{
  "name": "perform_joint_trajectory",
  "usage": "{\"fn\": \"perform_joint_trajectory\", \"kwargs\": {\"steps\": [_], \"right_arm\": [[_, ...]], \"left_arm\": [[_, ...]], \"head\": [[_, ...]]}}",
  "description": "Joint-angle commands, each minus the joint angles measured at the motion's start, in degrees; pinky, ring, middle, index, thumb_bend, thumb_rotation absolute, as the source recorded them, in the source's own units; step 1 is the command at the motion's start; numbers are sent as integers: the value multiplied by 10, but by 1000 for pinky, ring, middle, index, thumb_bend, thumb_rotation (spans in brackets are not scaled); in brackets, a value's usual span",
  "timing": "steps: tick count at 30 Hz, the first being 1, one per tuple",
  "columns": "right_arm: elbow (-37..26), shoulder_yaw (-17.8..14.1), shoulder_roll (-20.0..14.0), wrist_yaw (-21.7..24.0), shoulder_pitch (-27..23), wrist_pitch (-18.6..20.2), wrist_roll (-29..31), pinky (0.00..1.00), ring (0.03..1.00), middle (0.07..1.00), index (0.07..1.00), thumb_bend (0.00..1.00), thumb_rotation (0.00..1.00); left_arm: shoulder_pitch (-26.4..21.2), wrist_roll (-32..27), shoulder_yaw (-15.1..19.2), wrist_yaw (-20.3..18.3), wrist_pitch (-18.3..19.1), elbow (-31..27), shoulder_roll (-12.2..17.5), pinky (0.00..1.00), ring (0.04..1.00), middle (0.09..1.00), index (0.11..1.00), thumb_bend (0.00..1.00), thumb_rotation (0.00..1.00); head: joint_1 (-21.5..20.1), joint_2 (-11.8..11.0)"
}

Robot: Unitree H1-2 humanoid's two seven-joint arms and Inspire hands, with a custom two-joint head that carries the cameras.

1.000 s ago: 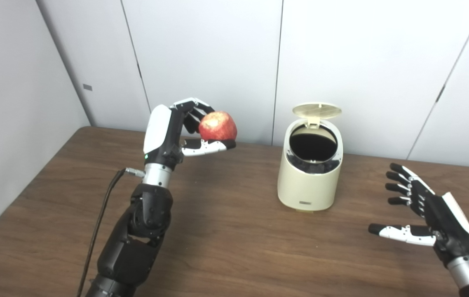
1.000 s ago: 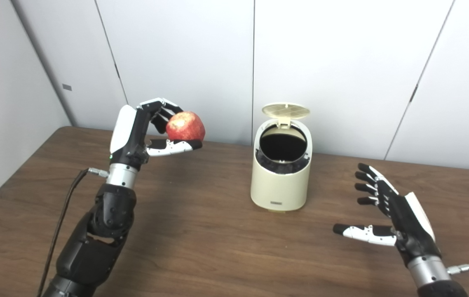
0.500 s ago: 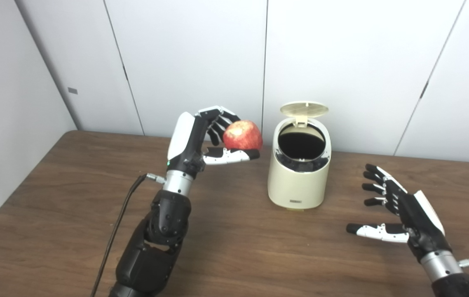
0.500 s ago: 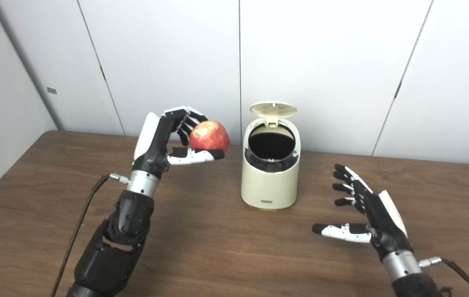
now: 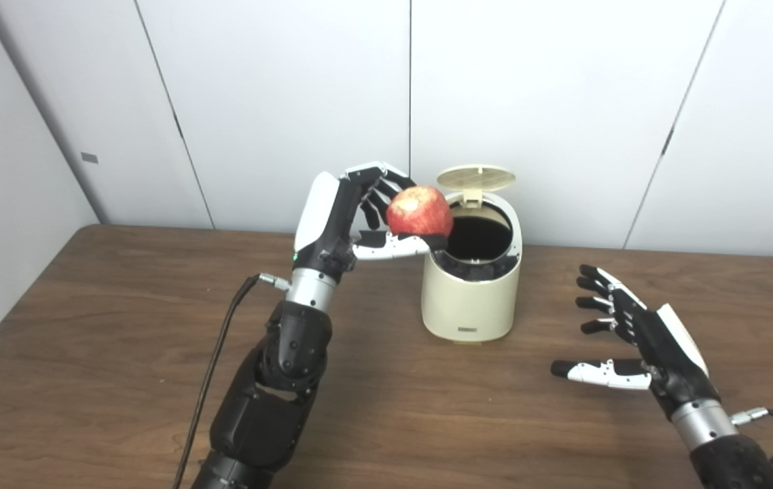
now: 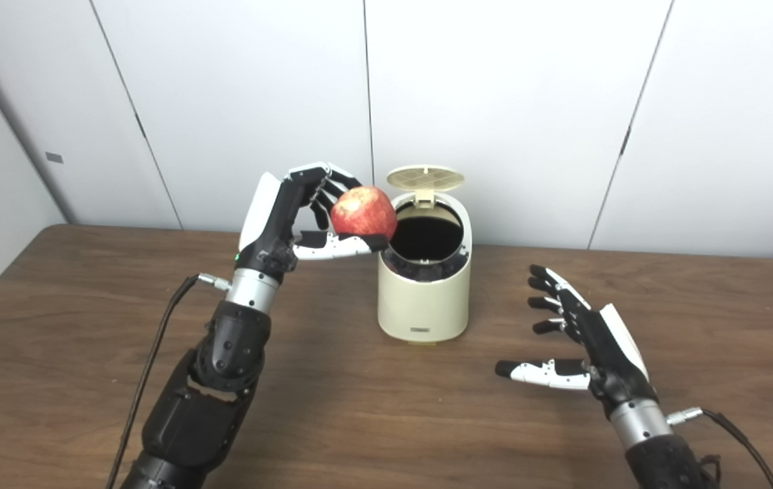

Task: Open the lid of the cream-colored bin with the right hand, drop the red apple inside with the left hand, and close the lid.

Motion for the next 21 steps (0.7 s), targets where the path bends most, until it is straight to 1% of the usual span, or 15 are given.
{"fn": "perform_joint_trajectory", "kwargs": {"steps": [1, 4, 8, 12, 14, 18, 21], "right_arm": [[-19, -4, -1, -10, -13, -20, 1, 646, 807, 883, 894, 713, 160], [-17, -5, 0, -11, -12, -24, 5, 665, 815, 885, 894, 710, 147], [-22, -5, 2, -13, -12, -19, 4, 643, 822, 887, 893, 708, 143], [-19, -6, 5, -15, -13, -24, 5, 642, 818, 885, 891, 708, 131], [-19, -7, 7, -15, -13, -25, 7, 659, 822, 883, 890, 709, 134], [-22, -6, 7, -16, -13, -21, 4, 653, 822, 885, 893, 710, 151], [-21, -7, 8, -17, -13, -23, 2, 664, 825, 885, 892, 709, 141]], "left_arm": [[-33, -3, -1, 8, -21, -2, -7, 228, 330, 442, 495, 526, 0], [-41, 3, -3, 13, -26, 10, -15, 220, 321, 440, 495, 526, 0], [-49, 14, -6, 20, -29, 22, -22, 219, 319, 438, 497, 525, 0], [-56, 20, -9, 27, -36, 36, -27, 223, 323, 439, 495, 525, 0], [-59, 22, -11, 33, -39, 43, -29, 229, 328, 439, 494, 526, 0], [-64, 17, -9, 45, -62, 69, -36, 233, 329, 442, 493, 526, 0], [-69, 23, -9, 57, -73, 87, -40, 241, 337, 448, 491, 526, 0]], "head": [[0, 0], [-2, -1], [-5, -1], [-10, -1], [-11, -2], [-13, -3], [-15, -3]]}}
